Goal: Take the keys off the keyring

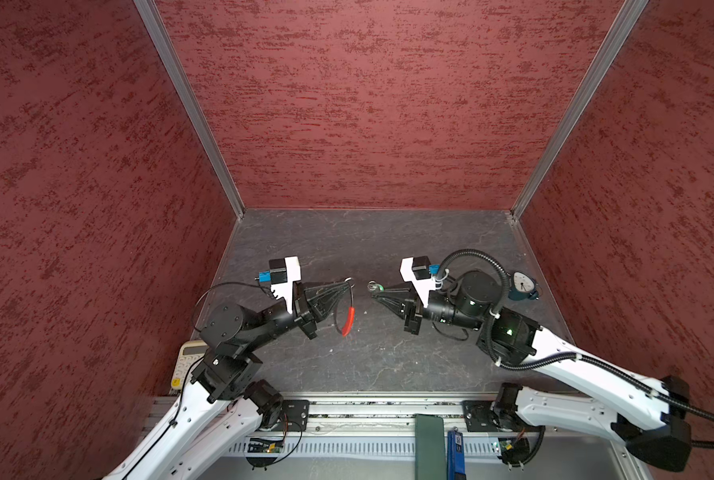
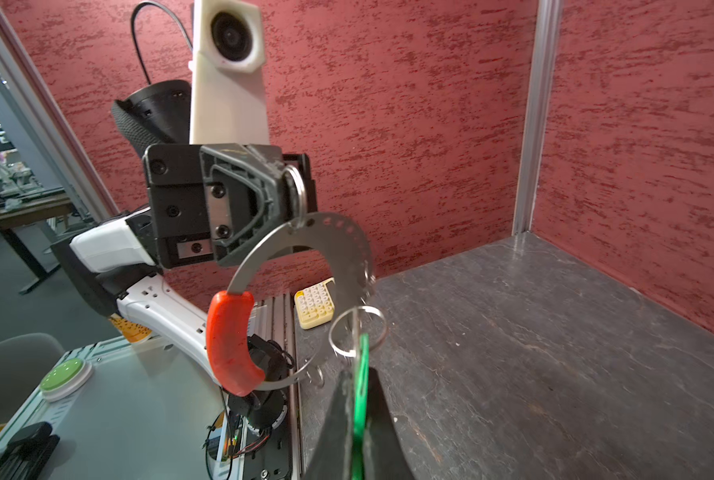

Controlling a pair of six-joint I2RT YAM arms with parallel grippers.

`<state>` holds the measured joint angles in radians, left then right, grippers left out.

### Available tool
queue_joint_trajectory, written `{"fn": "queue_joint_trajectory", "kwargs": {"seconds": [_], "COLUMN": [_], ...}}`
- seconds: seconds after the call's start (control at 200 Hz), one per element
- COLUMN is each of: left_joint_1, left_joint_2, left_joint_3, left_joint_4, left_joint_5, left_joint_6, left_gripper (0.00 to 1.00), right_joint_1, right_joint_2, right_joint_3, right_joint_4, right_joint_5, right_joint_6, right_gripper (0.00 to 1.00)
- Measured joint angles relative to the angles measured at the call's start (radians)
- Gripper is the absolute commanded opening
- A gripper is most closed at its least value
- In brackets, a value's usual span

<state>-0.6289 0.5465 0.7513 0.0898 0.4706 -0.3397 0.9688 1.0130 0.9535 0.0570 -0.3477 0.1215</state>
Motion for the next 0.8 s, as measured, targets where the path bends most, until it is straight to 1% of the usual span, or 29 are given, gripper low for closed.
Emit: {"fn": "queue_joint_trajectory", "kwargs": {"seconds": [0.125,0.225,0.326,0.396,0.466,0.601,0.801], "left_joint_1": [0.000,0.000,0.000,0.000,0.000,0.000,0.000], "left_joint_2": [-0.019,-0.030,-0.039,-0.043,-0.045,-0.045,-0.045], "left_joint_3": [-0.006,-0.021,-0.035,-0.041,-0.047,-0.056,-0.082], "left_joint_4": [-0.031,-0.045,-0.057,-0.063,-0.064,-0.066,-0.066], "left_joint_5": [-0.082,-0.116,-0.137,-0.143,-0.150,-0.161,-0.166], "left_joint_6": [0.002,0.002,0.001,0.000,-0.001,-0.005,-0.015], "left_gripper": [0.00,0.00,0.00,0.00,0.00,0.00,0.00], "right_joint_1": [-0.070,-0.162,-0.247,-0.289,-0.307,-0.311,-0.311], "right_joint_2": [-0.005,0.001,0.042,0.102,0.177,0.332,0.528], "right_joint_3": [-0.046,-0.106,-0.170,-0.214,-0.250,-0.294,-0.302], "right_joint_4": [0.028,0.069,0.121,0.163,0.195,0.263,0.344], "right_joint_5": [-0.033,-0.069,-0.102,-0.121,-0.128,-0.146,-0.150], "right_joint_6": [0.046,0.101,0.155,0.193,0.224,0.273,0.313], "right_gripper": [0.00,0.00,0.00,0.00,0.00,0.00,0.00]}}
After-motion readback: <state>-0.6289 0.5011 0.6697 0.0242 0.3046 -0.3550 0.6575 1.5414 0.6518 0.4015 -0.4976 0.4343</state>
